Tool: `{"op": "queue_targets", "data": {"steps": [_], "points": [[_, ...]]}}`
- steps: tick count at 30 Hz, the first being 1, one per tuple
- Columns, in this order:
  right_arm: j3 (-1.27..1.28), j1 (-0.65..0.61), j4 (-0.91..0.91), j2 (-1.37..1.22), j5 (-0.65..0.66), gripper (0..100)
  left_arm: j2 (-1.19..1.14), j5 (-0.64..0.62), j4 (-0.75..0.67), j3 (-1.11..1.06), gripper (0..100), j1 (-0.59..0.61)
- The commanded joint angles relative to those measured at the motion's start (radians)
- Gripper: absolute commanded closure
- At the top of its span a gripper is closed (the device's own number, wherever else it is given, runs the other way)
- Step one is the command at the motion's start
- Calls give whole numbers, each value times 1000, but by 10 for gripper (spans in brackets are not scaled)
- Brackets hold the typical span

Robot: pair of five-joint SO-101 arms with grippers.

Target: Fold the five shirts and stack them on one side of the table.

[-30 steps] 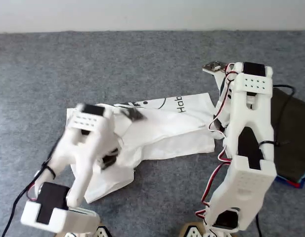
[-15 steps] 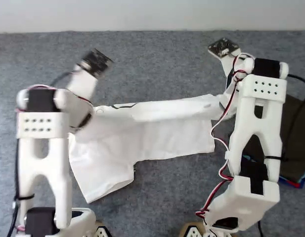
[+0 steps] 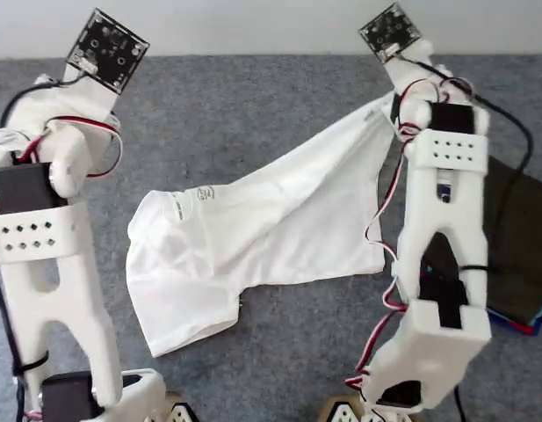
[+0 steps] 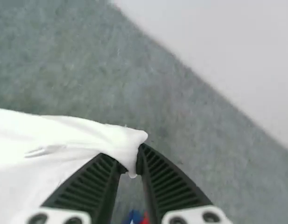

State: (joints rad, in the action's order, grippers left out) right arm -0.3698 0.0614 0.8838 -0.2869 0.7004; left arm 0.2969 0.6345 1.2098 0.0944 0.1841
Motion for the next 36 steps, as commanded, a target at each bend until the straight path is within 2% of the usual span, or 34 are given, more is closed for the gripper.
{"op": "queue_targets", "data": {"steps": [1, 4, 10, 15, 18, 26, 36], "points": [[-12, -36, -114, -27, 20, 988, 28, 49, -37, -25, 986, -15], [-8, -54, -110, -50, 51, 988, 28, 52, 38, -44, 986, -37], [-8, -58, -7, -54, -2, 988, 28, 41, 227, -173, 984, -140], [-8, -59, 140, -54, -21, 988, 2, -55, 204, -329, 963, -206], [-8, -59, 232, -54, -21, 988, -92, -109, 207, -334, 921, -235], [-8, -59, 371, -56, -21, 988, -394, -216, 285, -91, 859, -313], [-6, -58, 378, -56, -43, 988, -856, -245, 485, 392, 829, -321]]}}
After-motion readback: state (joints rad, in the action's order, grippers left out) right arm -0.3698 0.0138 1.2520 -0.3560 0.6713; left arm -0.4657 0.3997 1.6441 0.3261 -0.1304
